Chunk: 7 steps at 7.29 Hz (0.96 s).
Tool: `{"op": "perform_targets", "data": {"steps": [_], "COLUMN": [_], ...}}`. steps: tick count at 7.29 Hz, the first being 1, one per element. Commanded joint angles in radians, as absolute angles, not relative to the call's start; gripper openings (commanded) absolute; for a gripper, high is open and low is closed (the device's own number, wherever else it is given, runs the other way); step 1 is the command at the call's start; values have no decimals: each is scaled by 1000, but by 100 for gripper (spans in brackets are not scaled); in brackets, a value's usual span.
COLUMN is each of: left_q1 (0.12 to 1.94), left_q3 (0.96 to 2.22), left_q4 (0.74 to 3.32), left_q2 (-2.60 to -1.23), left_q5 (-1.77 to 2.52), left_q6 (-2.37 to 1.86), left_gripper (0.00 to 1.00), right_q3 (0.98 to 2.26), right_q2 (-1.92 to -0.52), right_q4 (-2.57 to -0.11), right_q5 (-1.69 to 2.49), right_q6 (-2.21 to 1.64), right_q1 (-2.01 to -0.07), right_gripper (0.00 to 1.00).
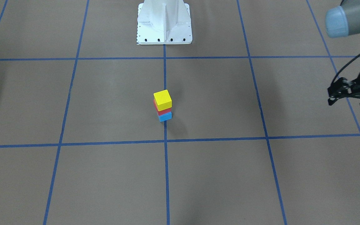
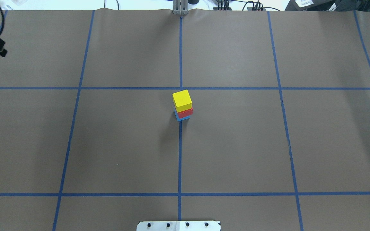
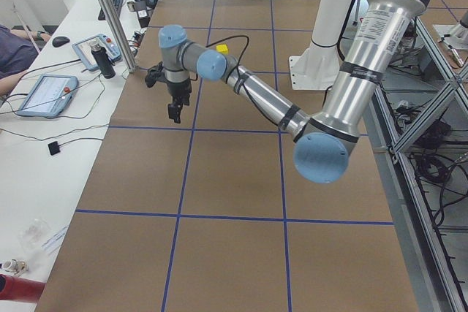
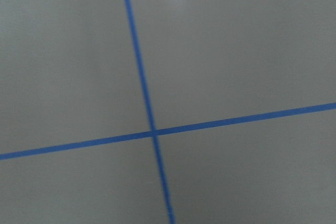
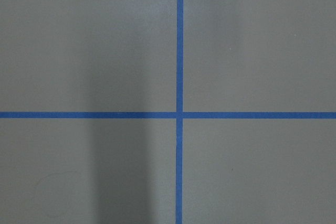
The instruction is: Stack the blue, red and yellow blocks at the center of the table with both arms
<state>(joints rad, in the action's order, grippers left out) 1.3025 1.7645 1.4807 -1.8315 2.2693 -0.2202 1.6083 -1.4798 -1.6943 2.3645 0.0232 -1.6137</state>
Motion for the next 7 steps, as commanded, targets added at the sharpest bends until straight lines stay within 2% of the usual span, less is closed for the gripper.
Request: {"op": "perform_targets", "data": {"steps": [1,4,7], "left_q1": [1443,1528,1568], "left_q3": [1625,1655,1649], "left_q4": [1649,1657,1641], "left_q2": [-1686,-1590,-1580], "left_q5": [2451,2357,2270], "left_q6": [-17,-11,88], "left_gripper": [100,100,100], "right_q3": [1651,1647,1641], "right_q2": [-1514,-1542,-1555], "right_q4": [-1692,-1695,-1694], "right_q5": [2365,2378,2410], "right_q6": [32,28,32], "right_q1": [-1614,-1614,-1614], "right_gripper": [99,99,99]}}
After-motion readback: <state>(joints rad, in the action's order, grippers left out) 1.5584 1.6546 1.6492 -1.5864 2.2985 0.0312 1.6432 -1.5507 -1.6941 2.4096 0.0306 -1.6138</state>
